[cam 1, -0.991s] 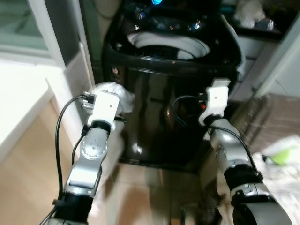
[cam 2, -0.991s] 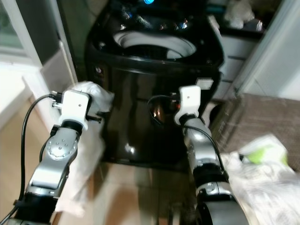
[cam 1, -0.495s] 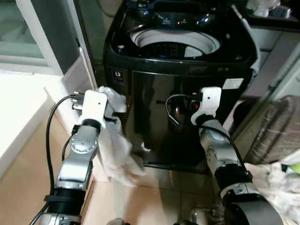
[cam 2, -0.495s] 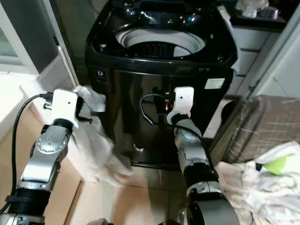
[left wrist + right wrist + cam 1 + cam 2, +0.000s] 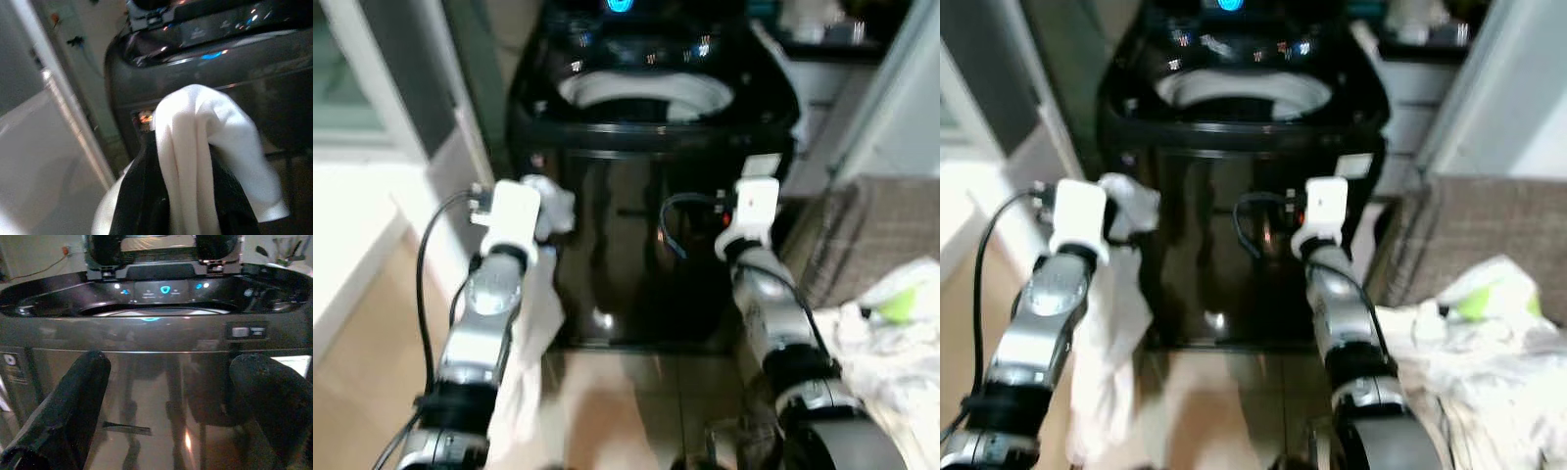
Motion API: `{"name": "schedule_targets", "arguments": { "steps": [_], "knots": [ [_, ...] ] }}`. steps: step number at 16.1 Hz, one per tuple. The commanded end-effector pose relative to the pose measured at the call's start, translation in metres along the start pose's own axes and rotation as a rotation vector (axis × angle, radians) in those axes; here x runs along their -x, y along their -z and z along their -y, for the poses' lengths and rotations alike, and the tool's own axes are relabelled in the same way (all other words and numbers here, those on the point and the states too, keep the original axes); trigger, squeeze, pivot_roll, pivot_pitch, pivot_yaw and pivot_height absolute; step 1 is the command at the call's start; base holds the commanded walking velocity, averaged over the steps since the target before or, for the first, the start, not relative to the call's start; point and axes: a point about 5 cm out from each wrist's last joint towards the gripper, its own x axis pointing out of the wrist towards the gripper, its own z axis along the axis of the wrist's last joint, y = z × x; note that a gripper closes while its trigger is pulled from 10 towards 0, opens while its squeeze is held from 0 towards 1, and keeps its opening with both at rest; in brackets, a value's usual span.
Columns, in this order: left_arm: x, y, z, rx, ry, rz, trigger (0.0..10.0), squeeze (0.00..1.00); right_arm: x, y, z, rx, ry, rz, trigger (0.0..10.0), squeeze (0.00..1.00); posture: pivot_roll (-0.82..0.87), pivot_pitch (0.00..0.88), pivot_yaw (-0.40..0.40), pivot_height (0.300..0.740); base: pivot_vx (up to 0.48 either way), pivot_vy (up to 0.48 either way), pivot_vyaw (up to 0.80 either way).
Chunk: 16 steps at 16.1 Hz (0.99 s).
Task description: Clothes washing
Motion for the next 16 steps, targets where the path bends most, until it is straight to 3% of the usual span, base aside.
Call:
{"name": "schedule_targets", "arguments": {
  "steps": [1,5,7,9,10,11,13,14,16],
  "knots": [
    [-0.002,-0.007,0.000,0.010,0.002,0.043,10.0,0.00,-0.006,-0.008,-0.002,0.012,-0.016,0.016,10.0,0.00,-0.05,0.000,-0.001,0.740,0.000,0.000,0.00],
    [-0.006,-0.053,-0.002,-0.055,-0.012,0.242,10.0,0.00,-0.014,-0.028,0.002,0.021,-0.021,0.090,10.0,0.00,-0.06,0.000,-0.022,0.740,0.453,0.000,0.00],
    [-0.009,-0.069,-0.006,-0.058,-0.013,0.291,10.0,0.00,-0.015,-0.029,0.003,0.017,-0.021,0.092,10.0,0.00,-0.06,0.000,-0.023,0.740,0.454,0.000,0.00],
    [-0.015,-0.099,-0.021,-0.107,-0.024,0.375,10.0,0.00,-0.014,-0.026,0.002,0.015,-0.034,0.082,10.0,0.00,-0.05,0.000,-0.033,0.740,0.454,0.000,0.00],
    [-0.021,-0.125,-0.032,-0.156,-0.023,0.445,10.0,0.00,-0.013,-0.024,0.000,0.013,-0.039,0.073,10.0,0.00,-0.05,0.000,-0.034,0.740,0.454,0.000,0.00],
    [-0.024,-0.136,-0.036,-0.171,-0.019,0.473,10.0,0.00,-0.013,-0.023,0.000,0.012,-0.041,0.070,10.0,0.00,-0.04,0.000,-0.034,0.740,0.454,0.000,0.00],
    [-0.036,-0.194,-0.060,-0.269,-0.010,0.596,10.0,0.00,-0.011,-0.017,-0.002,0.007,-0.050,0.055,10.0,0.00,-0.04,0.000,-0.023,0.740,0.458,0.000,0.00],
    [-0.040,-0.207,-0.066,-0.286,-0.008,0.615,10.0,0.00,-0.010,-0.016,-0.002,0.007,-0.051,0.053,10.0,0.00,-0.04,0.000,-0.023,0.740,0.458,0.000,0.00],
    [-0.050,-0.286,-0.087,-0.419,-0.026,0.744,10.0,0.00,-0.004,-0.011,-0.003,-0.003,-0.046,0.051,10.0,0.00,-0.07,0.000,0.014,0.740,0.463,0.000,0.00]
  ]
}}
